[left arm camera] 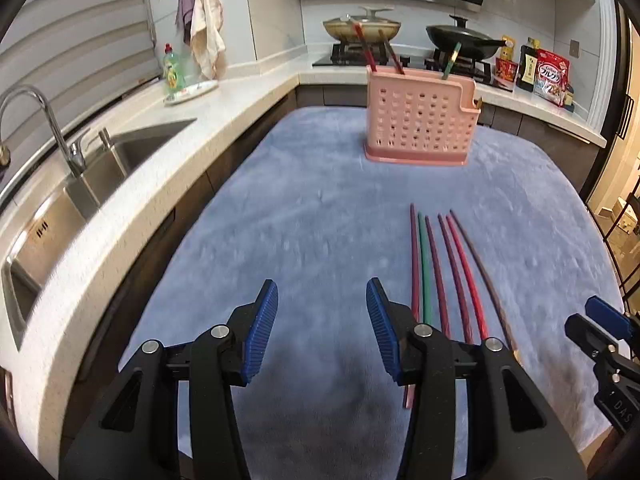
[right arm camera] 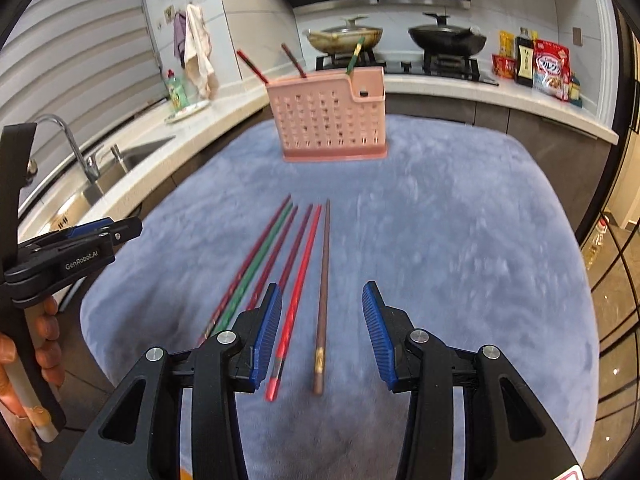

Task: Organize utensils
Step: 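Move both tools back to the chopsticks, right tool toward the brown chopstick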

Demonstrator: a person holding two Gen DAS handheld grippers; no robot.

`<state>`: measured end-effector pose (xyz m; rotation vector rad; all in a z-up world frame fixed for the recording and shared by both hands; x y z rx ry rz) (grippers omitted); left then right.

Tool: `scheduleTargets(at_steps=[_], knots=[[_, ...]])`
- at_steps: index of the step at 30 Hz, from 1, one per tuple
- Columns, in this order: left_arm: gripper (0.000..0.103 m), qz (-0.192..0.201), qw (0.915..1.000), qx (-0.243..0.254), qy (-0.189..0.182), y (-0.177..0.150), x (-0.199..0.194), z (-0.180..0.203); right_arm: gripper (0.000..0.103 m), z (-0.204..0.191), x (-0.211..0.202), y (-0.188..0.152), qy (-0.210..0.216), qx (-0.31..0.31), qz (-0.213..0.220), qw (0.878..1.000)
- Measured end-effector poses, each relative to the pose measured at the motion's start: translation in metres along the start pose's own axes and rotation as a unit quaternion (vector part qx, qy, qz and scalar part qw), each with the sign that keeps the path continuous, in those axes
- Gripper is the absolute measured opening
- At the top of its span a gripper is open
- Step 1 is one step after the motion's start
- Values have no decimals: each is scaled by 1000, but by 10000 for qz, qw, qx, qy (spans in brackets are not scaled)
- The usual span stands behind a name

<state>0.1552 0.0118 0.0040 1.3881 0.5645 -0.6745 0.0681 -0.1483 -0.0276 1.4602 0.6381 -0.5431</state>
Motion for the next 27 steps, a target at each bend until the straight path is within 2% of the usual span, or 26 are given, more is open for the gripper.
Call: scheduleTargets(at_steps=[10,16,21,23,27], knots=[[44,-181,9998,71,14,-41,7,-4,42,-9,26,-30,7,119,-248,9996],[44,-309,9995,94,19,-55,13,-5,37,-8,40,-43,21,227,-365,9991],[44,-395,9991,119,-17,-64,16,-5,29,-11,48,-47,4,200,-434,9989],[44,-410,9991,133,-48,-67,16,-5,22,-12,51,-49,19,193,-480,9987],[45,-452,9988,159,-94,-70,18,-3,18,-14,54,-51,-34,134,-495,9987]])
Point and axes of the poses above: each gripper's, at about its wrist camera, not at the fingertips, and x roughly the way its jaws point, z to its right, y to its top, the point moved 5 cm from there along x, roughly the way its jaws point, and after that the axes turned 15 degrees about -x, right-handed, at the moved point
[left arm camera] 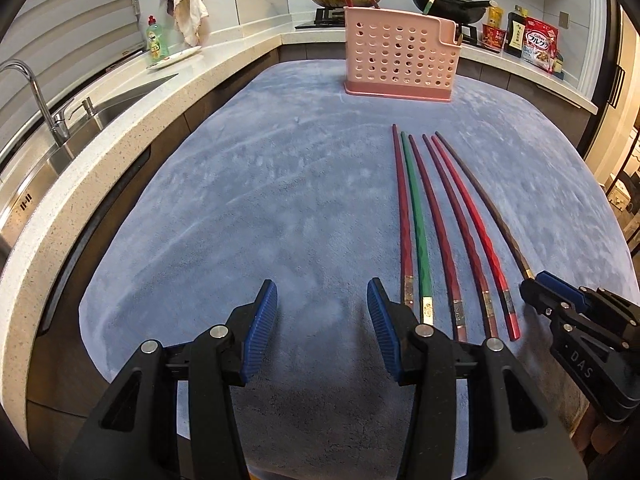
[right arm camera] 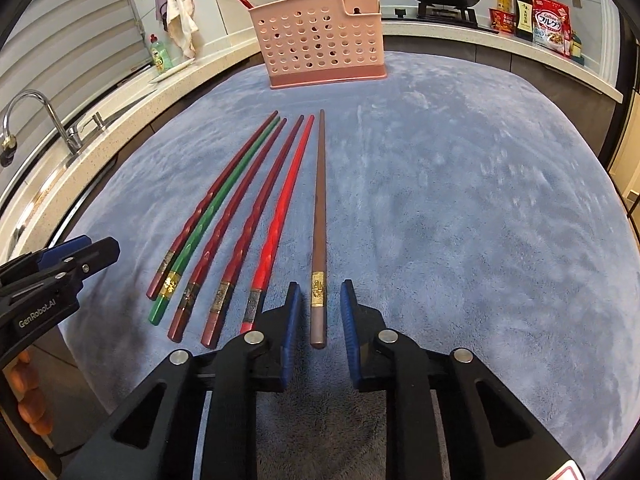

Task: Organize utensils
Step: 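Move both tools back to the chopsticks, right tool toward the brown chopstick, then grasp the brown chopstick with the right tool while the left tool grasps a dark red chopstick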

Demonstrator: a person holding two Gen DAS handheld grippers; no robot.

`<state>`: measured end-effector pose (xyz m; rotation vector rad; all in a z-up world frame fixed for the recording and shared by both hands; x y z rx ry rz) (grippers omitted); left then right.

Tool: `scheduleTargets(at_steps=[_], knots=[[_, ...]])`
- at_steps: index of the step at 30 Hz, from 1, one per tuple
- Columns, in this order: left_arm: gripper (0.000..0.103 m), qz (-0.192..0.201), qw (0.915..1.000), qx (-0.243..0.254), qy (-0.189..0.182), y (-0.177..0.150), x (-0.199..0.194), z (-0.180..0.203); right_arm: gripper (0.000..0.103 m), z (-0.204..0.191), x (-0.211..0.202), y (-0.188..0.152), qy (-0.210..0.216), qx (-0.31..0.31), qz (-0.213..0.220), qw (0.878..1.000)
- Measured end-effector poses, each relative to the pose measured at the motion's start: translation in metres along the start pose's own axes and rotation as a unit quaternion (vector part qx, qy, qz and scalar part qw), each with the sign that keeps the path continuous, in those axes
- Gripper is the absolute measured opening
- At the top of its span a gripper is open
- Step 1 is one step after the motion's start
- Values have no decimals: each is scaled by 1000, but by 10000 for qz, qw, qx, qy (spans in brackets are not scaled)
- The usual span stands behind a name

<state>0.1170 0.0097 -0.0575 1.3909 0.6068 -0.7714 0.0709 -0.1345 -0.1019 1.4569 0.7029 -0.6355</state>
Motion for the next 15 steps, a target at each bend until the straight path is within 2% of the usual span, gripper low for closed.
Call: scheduleTargets(at_steps=[6,15], knots=[[48,-61,10000,-14,-34,-2,2,1,7,3,-1,-3,-61,-14,0,10000],[53,-168,9997,47,-185,-9,6,11,7,9,-8,-13,-5,117,-15,9999]])
Point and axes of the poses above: each gripper's, at about its wrist camera, not at the fingertips, and x roughly the way its jaws point, z to its right, y to its top, the point moved 5 cm from there along x, roughly the way its jaws point, and after that the axes turned 15 degrees about -x, right-handed, at the moved point
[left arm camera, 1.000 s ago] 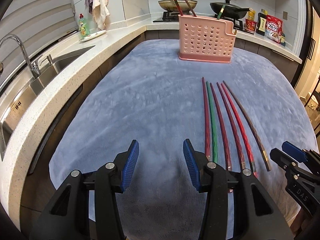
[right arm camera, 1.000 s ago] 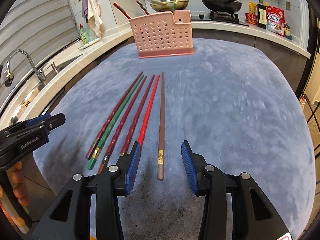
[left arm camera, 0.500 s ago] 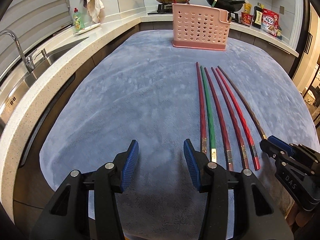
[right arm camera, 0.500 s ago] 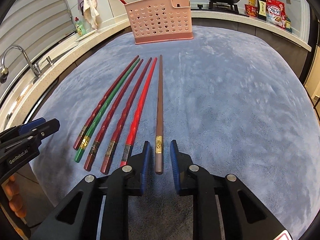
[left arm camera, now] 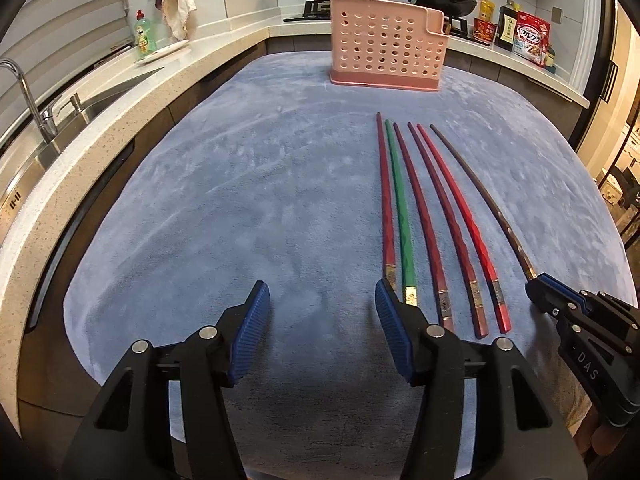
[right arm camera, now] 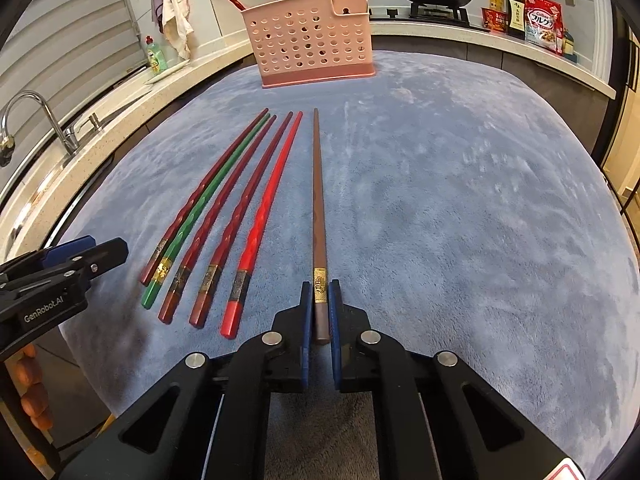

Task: Organize utensils
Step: 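Grasp the brown chopstick with the right tool while the left tool grasps a dark red chopstick, then lift both chopsticks and carry them over the pink holder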

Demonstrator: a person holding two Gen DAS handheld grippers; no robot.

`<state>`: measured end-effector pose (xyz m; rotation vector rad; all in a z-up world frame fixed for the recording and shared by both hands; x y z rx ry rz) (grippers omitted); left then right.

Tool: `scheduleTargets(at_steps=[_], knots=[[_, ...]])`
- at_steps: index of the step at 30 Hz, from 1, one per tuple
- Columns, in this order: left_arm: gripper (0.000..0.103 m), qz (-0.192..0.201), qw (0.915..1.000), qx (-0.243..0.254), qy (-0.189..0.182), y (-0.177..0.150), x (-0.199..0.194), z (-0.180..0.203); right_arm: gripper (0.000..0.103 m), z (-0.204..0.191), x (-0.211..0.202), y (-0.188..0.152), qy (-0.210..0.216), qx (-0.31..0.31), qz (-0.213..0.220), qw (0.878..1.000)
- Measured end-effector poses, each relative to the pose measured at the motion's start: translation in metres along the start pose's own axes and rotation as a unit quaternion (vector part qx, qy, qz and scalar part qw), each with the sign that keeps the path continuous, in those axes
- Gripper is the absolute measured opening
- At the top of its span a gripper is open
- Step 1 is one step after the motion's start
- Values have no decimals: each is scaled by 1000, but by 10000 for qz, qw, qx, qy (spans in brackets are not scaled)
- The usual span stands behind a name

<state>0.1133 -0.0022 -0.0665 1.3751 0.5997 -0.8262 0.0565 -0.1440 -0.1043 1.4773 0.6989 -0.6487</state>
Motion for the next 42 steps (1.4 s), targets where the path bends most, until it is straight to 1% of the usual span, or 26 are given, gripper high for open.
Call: scheduleTargets(at_steps=[7,14,22,25,28,30,31,33,34,36,42], knots=[[53,-206,9994,-68,-254,-4,11,9,7,2,-1,-3,69,86,3,9999],[52,-305,9994,-61,-175,-7,23,11,7,3,0,-3,95,101,24,9999],[53,-229,9997,5,-60,-8,27,12,7,2,-1,-5,106,112,37,9999],[51,-190,9998,17,-24,-8,27,13,7,1,-1,-5,105,104,37,9999],[42,-173,9998,4,-26,-8,26,11,7,1,-1,-5,101,109,37,9999],[33,-179,9998,-19,-43,-7,25,9,7,2,-1,-5,103,109,36,9999],[32,-185,9998,-33,-45,-6,25,8,7,2,-1,-5,103,109,36,9999],[24,-189,9998,-58,-56,-5,26,7,7,2,-1,-5,102,112,33,9999],[23,-191,9998,-68,-62,-5,25,6,7,2,-1,-5,101,107,33,9999],[14,-195,9998,-73,-74,-5,25,5,7,2,-1,-5,101,102,31,9999],[10,-265,9994,-130,-164,-3,23,2,7,2,-3,-5,91,103,21,9999]])
Point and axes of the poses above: each gripper's, at about its wrist camera, not at the fingertips, and x roughly the way its jaws point, z to its right, y to its top, the point moved 5 cm from there along x, roughly the way its jaws point, and after that the axes turned 15 degrees about -x, right-handed, at the moved point
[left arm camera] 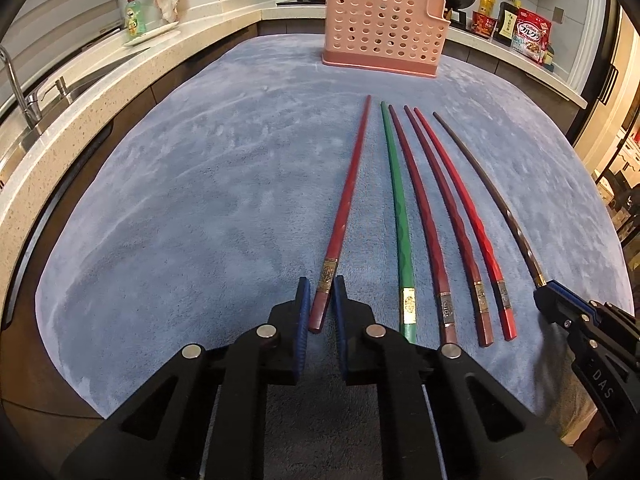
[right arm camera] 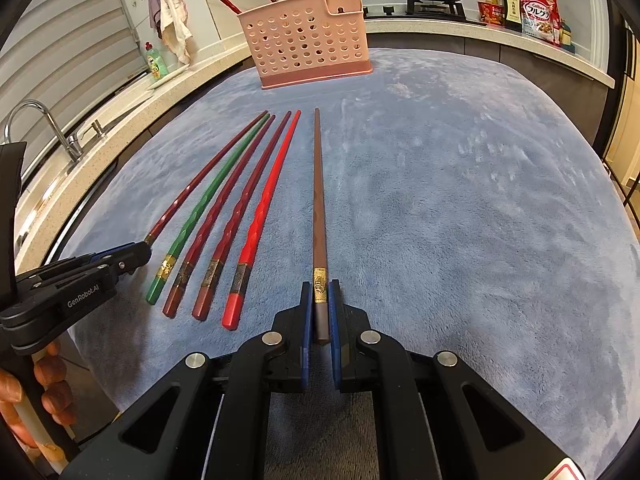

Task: Organize utensils
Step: 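Lift both chopsticks and carry them over the pink holder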

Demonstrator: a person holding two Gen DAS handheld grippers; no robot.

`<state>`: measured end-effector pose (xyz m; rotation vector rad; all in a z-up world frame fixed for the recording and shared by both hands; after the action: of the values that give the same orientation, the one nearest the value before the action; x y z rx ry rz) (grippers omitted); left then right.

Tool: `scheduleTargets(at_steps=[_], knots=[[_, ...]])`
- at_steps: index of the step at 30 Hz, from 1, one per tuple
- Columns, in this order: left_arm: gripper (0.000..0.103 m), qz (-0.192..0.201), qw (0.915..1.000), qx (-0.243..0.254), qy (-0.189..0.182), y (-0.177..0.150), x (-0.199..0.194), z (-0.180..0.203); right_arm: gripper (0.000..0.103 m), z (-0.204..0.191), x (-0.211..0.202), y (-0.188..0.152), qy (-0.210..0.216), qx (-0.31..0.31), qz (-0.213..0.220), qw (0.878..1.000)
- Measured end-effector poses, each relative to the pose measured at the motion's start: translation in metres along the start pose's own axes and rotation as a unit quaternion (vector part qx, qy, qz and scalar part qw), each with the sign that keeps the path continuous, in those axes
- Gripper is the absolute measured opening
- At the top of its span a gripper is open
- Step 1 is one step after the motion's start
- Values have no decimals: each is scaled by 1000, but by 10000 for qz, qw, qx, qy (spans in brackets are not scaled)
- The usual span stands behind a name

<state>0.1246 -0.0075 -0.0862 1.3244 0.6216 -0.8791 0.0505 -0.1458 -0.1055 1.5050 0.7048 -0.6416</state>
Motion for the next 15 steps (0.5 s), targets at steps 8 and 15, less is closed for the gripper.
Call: scheduleTargets(at_steps=[8,15], knots=[[8,-6,9999,-152,-22,3,-11,-11,7,3,-16,5,-14,55,82,10000],[8,104,9995,-271,-134,17,-31,-15,7,7,-49,29,-74,68,447,9990]])
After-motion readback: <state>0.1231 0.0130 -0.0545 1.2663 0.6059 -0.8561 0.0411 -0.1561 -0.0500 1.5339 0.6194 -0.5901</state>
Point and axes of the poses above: each gripper's, at about its wrist camera, not at the fingertips, and x roughly the way its jaws point, z to its right, y to its top, the point moved 5 cm from there along x, roughly the way its jaws point, and after that the axes turned 15 degrees about -x, right-handed, at the moved point
